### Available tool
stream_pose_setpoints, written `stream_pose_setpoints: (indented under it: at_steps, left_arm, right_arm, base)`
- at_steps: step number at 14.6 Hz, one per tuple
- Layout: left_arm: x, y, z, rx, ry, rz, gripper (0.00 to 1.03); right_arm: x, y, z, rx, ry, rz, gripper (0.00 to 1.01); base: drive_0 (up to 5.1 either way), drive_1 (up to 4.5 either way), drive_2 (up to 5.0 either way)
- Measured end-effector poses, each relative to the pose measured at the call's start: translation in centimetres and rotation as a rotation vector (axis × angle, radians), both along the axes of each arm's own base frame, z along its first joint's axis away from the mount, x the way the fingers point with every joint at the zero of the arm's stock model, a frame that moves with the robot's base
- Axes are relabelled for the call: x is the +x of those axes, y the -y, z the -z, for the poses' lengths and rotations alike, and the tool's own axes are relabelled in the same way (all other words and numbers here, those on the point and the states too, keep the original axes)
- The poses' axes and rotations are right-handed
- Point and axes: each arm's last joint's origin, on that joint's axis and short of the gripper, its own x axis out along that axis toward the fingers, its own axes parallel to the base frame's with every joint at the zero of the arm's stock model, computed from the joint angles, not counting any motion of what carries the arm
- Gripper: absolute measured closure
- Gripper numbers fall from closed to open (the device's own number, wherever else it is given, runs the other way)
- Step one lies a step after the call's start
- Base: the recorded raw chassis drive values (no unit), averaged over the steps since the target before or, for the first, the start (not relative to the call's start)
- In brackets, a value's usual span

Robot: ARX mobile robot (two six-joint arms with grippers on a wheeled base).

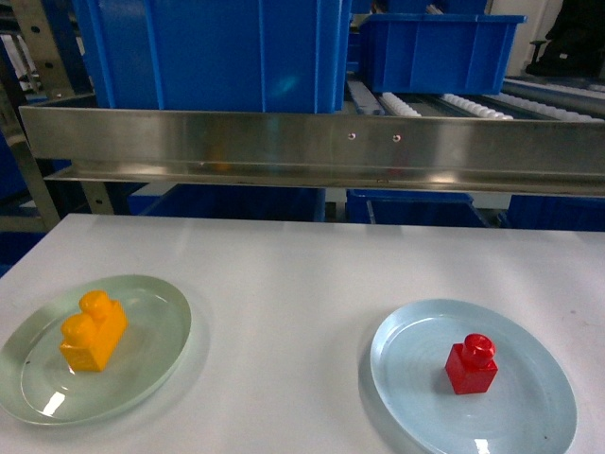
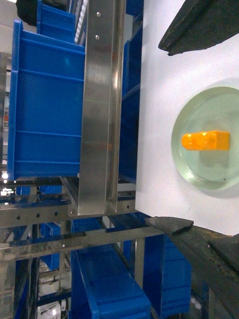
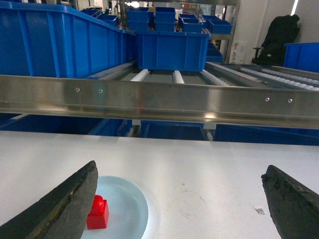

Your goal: Sort and place red and yellow blocks in left bins

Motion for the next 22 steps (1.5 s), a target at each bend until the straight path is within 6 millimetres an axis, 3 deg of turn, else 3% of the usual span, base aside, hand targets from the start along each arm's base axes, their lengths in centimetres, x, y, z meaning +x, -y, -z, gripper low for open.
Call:
stream_pose_setpoints:
  at_steps: [4,6,7,9,13,15,18,22]
  left_arm:
    - [1.3,-0.3,0.0,-0.017,-0.024,0.026,0.05]
    - [4.1,-0.9,-2.2,-0.045,-0.011,0.072,0.05]
    - [6.4,-1.1,-3.9,-0.052,-0.008,0.108,0.05]
    - [10.8,-0.9,-4.2,-0.061,-0.110,0.172,0.05]
    - [18.9,-0.1,-4.6,0.003,-0.152,0.230,0.05]
    - [19.5,0.3,-3.2,0.017,-0.170,0.247,0.05]
    - [19.4,0.4,-3.4,0.034,-0.156,0.250,0.05]
    - [19.4,0.4,-3.4,0.036,-0.156,0.251,0.05]
  right_arm:
    - [1.2,-0.3,-0.3,0.004,-0.005,-0.019,0.03]
    - [3.4,-1.5,-2.1,-0.007,-0.011,-0.093,0.03]
    - [5.1,-2.4,-3.1,-0.034,-0.010,-0.132,0.03]
    - [8.3,-3.7,-3.4,-0.076,-0.069,-0.172,0.03]
    - [14.4,-6.2,-1.1,-0.118,-0.225,-0.251,0.03]
    - [15.9,-7.5,0.7,-0.133,-0.302,-0.282,0.03]
    - [16.6,-8.3,3.5,-0.150,-0.409,-0.311,0.03]
    - [16.8,-9.2,5.5,-0.088,-0.502,-0.371,0.03]
  base:
    - [0.0,0.00,0.0]
    - [0.0,0.00,0.0]
    - [0.0,0.00,0.0]
    - [0.0,0.00,0.0]
    - [0.0,0.00,0.0]
    - [0.0,0.00,0.0]
    - [0.0,0.00,0.0]
    - [0.0,0.00,0.0]
